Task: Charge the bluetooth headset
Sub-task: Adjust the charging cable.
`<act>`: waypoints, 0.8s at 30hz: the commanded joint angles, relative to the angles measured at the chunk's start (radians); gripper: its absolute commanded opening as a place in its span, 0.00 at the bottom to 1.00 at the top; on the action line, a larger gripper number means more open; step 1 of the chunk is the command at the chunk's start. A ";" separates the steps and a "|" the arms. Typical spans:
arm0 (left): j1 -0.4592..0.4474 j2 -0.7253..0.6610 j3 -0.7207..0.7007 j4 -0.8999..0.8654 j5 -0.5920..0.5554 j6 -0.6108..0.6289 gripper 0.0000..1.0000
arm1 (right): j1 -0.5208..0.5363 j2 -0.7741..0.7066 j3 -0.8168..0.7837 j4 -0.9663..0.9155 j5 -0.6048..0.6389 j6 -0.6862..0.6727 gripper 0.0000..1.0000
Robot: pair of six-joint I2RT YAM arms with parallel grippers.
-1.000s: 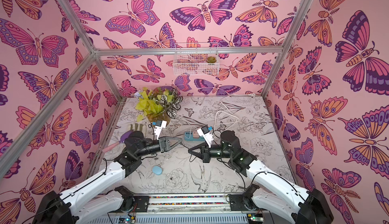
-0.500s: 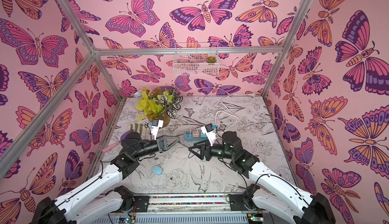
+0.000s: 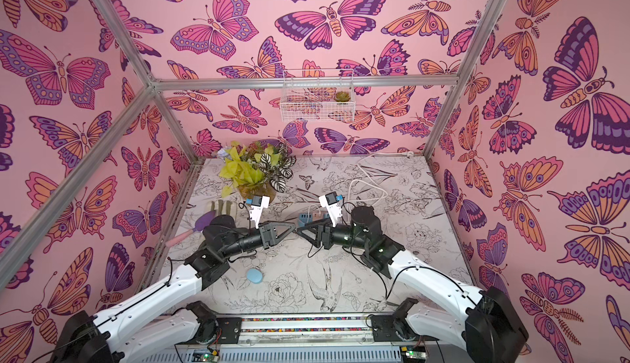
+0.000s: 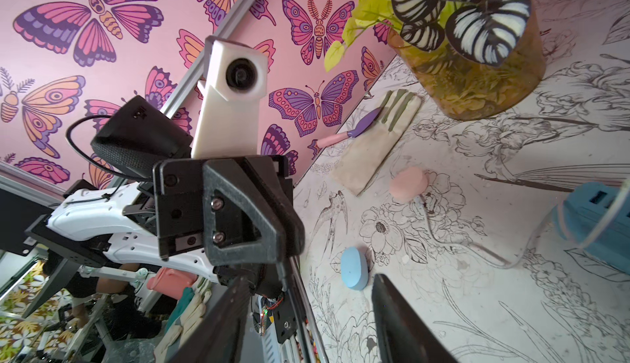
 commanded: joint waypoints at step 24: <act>-0.013 -0.013 -0.059 0.184 -0.032 -0.066 0.00 | 0.032 0.050 0.024 0.198 -0.083 0.071 0.17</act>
